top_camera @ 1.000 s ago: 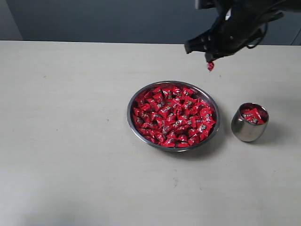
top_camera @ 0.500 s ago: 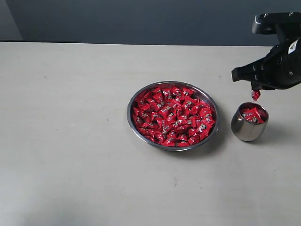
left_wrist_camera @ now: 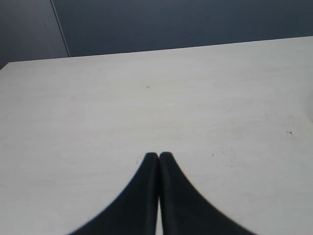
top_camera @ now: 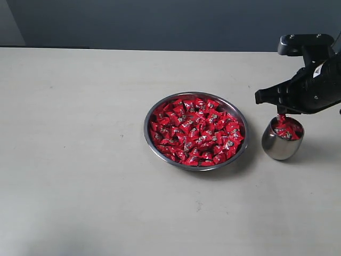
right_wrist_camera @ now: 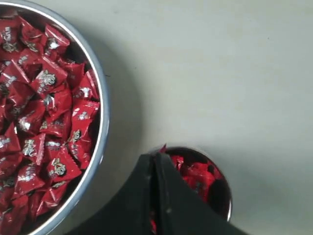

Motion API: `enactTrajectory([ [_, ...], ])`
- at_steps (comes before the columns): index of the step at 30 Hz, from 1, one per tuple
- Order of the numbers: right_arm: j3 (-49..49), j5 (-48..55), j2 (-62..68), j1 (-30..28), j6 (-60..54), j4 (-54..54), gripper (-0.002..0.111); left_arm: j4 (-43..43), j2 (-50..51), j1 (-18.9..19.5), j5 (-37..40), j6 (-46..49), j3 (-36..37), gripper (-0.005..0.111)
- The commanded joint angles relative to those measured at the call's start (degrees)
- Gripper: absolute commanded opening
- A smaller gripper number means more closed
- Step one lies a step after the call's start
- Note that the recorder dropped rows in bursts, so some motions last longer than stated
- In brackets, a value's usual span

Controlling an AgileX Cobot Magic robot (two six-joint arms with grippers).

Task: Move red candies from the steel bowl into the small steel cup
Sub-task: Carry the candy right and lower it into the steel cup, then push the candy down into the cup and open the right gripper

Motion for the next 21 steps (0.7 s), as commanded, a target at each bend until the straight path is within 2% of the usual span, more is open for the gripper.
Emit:
enactTrajectory([
  [1, 0.2, -1.8, 0.8, -0.4, 2.6, -0.1, -0.001, 0.1, -0.3, -0.3, -0.6, -0.1, 0.1, 0.0],
  [9, 0.6, -1.6, 0.8, -0.4, 8.6, -0.7, -0.001, 0.1, -0.3, -0.3, -0.6, -0.1, 0.1, 0.0],
  [17, 0.6, 1.3, 0.7, -0.4, 19.6, -11.1, -0.001, 0.1, -0.3, -0.3, -0.6, -0.1, 0.1, 0.0],
  [21, 0.6, 1.3, 0.1, -0.4, 21.2, -11.8, -0.001, 0.1, -0.3, -0.3, -0.6, -0.1, 0.1, 0.0],
])
